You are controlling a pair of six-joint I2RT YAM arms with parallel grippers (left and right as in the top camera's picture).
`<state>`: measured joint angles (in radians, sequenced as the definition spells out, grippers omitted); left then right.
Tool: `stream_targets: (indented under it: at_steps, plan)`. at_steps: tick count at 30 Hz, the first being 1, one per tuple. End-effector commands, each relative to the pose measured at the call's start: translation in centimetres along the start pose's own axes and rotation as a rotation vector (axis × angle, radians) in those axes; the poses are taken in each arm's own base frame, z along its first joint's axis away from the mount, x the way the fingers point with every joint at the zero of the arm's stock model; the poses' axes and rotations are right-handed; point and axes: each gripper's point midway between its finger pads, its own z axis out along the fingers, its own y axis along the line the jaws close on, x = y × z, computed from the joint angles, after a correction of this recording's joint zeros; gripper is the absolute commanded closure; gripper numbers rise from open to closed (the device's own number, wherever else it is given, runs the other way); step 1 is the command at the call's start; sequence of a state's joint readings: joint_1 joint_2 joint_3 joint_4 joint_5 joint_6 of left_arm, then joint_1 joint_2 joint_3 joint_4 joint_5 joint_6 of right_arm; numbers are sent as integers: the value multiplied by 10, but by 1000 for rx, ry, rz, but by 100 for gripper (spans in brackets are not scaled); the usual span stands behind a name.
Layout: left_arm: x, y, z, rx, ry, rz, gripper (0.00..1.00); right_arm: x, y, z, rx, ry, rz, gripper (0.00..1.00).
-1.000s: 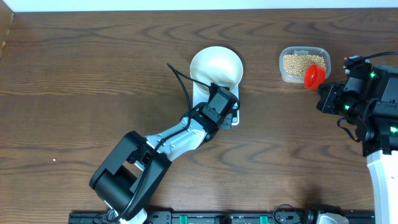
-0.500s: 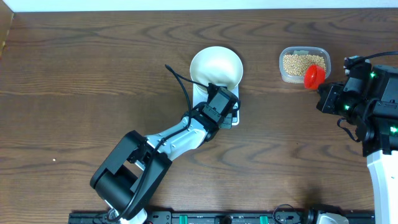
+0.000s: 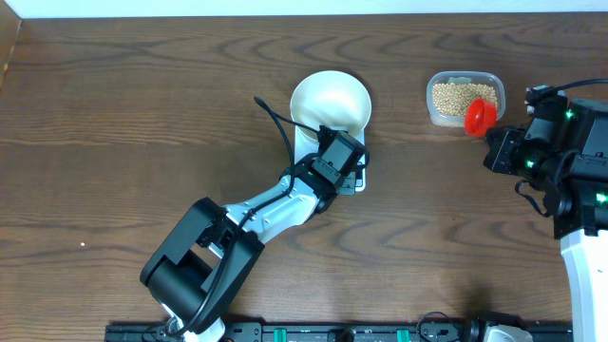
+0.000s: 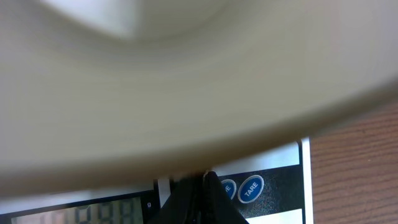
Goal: Scoop item into bowl and weigh 50g on scale
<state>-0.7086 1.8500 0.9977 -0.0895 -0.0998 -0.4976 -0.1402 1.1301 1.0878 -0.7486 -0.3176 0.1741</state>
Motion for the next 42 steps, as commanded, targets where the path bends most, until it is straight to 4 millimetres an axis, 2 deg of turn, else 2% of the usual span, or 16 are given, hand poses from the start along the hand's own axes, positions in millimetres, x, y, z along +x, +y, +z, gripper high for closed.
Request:
stream_targets:
  at_steps: [1, 26, 36, 42]
  plan:
    - [54, 37, 25, -123, 153, 20, 93, -8, 1, -7, 4, -26, -19, 99]
    - [58, 62, 20, -256, 153, 41, 92, -8, 1, -7, 4, -23, -18, 99]
    - [55, 60, 21, -246, 143, 38, 93, -7, 1, -7, 4, -22, -18, 99]
    - [40, 42, 13, -164, 102, 40, 93, -8, 1, -7, 5, -23, -18, 99]
